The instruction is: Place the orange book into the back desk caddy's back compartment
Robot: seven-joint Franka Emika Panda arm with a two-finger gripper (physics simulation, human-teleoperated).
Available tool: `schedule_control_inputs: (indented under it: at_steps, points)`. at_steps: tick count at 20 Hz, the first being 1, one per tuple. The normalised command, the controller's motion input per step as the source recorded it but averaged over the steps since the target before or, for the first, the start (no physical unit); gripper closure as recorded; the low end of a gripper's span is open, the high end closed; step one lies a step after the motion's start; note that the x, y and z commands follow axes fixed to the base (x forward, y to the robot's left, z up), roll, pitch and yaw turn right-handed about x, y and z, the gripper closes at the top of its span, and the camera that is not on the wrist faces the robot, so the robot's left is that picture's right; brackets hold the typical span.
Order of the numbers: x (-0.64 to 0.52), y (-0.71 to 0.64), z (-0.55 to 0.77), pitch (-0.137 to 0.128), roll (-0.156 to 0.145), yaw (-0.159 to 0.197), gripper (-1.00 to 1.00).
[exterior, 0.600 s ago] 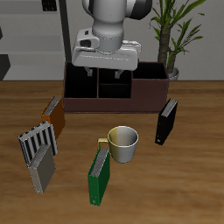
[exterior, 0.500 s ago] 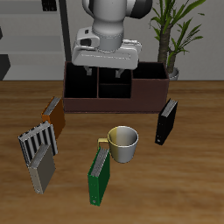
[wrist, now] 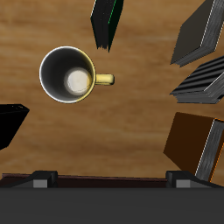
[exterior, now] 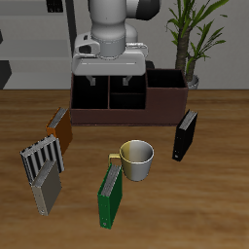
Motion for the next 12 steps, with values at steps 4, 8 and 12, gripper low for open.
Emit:
schedule_control_inputs:
  at_steps: [4,8,12]
  points:
    - [0.06,-0.60,-0.21,-0.009,0.061,0.012,-1.00]
    - [-0.01,-0.64,-0.18,-0.032,0.036,0.036,-1.00]
    - [-0.03,-0.61,-0.13,-0.052,-0.038,0.028,-1.00]
